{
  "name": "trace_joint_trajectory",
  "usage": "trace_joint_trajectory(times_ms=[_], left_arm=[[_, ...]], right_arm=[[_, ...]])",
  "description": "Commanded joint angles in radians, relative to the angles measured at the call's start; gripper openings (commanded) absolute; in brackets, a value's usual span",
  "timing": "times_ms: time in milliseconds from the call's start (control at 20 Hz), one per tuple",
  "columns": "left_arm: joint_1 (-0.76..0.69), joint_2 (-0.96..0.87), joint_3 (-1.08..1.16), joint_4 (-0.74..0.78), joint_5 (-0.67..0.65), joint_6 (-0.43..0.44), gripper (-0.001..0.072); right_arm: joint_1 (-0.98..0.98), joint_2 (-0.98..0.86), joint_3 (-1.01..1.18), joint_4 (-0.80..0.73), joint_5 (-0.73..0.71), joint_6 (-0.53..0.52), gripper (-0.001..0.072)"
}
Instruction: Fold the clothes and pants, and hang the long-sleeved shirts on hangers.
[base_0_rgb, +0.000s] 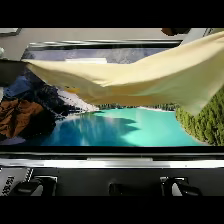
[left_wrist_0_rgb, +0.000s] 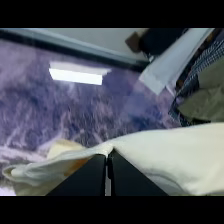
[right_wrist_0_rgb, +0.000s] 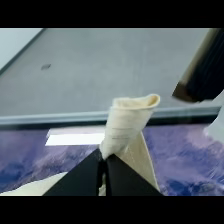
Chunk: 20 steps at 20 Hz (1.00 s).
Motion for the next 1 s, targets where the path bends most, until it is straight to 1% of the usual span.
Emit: trace_joint_trajectory(times_ms=[0,150,250,300,350,450,500,550,600,650,700,750,850,950], left_arm=[[0.005,0.132,0.103,0.174,0.002,-0.124,0.0014],[0.005,0.197,0.103,0.256,0.016,-0.206,0.0014],[0.005,0.19,0.102,0.288,0.022,-0.216,0.0014],[0.005,0.167,0.1,0.299,0.021,-0.216,0.0013],[0.005,0.134,0.097,0.299,0.021,-0.211,0.0013],[0.005,0.022,0.093,0.299,0.009,-0.165,0.0013],[0.005,-0.048,0.092,0.299,0.005,-0.14,0.0013],[0.005,-0.134,0.093,0.299,0.005,-0.116,0.0014],[0.005,-0.227,0.093,0.299,0.013,-0.115,0.0014],[0.005,-0.315,0.093,0.298,0.031,-0.114,0.0015],[0.003,-0.405,0.093,0.298,0.056,-0.114,0.0015],[0.003,-0.5,0.093,0.29,0.089,-0.114,0.0015],[0.003,-0.67,0.093,0.258,0.167,-0.114,0.0015],[0.003,-0.807,0.093,0.206,0.246,-0.114,0.0015]], right_arm=[[0.001,0.203,0.002,-0.185,0.043,0.118,0.0025],[0.001,0.24,0.002,-0.194,0.039,0.164,0.0026],[0.001,0.219,0.002,-0.182,0.019,0.205,0.0026],[0.001,0.195,0.002,-0.164,-0.011,0.229,0.0026],[0.001,0.156,0.002,-0.143,-0.067,0.277,0.0026],[0.001,0.042,0.001,-0.09,-0.237,0.357,0.0026],[0.001,-0.031,0.001,-0.064,-0.323,0.38,0.0026],[0.001,-0.121,0.001,-0.03,-0.401,0.381,0.0027],[0.003,-0.208,-0.003,0.007,-0.448,0.377,0.0027],[0.022,-0.302,-0.018,0.02,-0.466,0.365,0.0027],[0.054,-0.387,-0.039,0.017,-0.451,0.34,0.0027],[0.098,-0.481,-0.064,0.003,-0.405,0.304,0.0027],[0.177,-0.669,-0.079,-0.043,-0.274,0.27,0.0027],[0.215,-0.841,-0.079,-0.041,-0.105,0.276,0.0027]])
